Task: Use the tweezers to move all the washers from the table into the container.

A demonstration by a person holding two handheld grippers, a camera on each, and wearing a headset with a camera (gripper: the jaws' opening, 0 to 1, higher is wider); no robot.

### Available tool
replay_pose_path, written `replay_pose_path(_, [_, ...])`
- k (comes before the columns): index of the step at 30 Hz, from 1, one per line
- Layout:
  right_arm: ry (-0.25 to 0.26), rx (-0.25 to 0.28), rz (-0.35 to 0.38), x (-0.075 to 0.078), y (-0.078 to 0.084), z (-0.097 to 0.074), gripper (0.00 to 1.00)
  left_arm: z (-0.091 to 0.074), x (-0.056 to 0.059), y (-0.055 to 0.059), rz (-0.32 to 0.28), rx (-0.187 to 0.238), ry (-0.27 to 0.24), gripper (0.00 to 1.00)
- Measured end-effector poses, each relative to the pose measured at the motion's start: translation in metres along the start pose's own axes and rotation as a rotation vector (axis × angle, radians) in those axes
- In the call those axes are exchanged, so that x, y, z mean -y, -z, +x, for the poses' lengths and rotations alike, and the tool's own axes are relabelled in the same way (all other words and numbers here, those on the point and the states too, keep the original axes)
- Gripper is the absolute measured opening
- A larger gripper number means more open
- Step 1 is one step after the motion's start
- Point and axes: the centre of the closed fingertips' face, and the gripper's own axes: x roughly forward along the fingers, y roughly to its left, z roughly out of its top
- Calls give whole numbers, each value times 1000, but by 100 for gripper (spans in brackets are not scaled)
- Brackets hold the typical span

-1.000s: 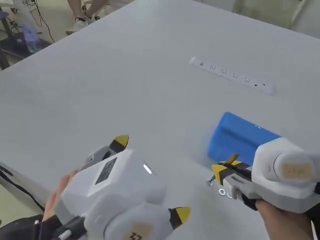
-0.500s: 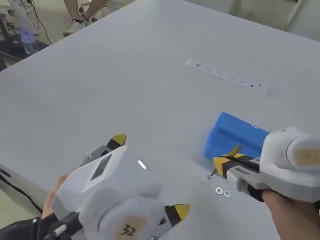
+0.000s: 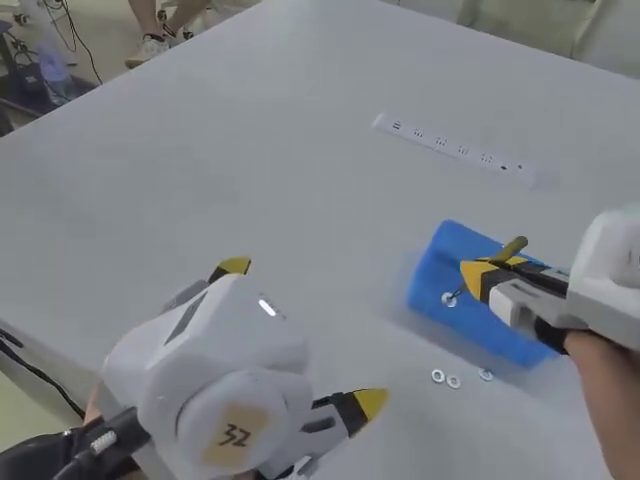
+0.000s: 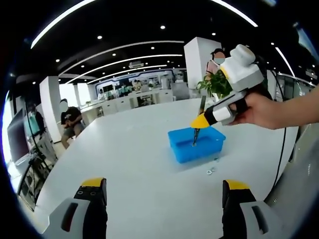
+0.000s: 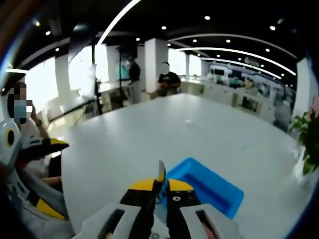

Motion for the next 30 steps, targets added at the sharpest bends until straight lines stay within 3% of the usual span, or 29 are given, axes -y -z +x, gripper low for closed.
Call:
replay_pose_path(9, [57,24,4,19,-2,13,4,1,-2,-1,-7,4,-7,99])
replay_pose_path(11, [67,22,7,25,2,18,4,2,-3,2,-12,-15,-10,99])
replay_pose_path(16, [63,-10,42,30,20,35,4,2,-3,2,-10,-13,-14,99])
replay_pose_path(22, [79,-26,51,37,33,42,4,4,-2,6,24,-34,-21,99])
replay_pose_path(30, [84,-41,46,37,41,50,4,4,-4,10,16,-56,-25,99])
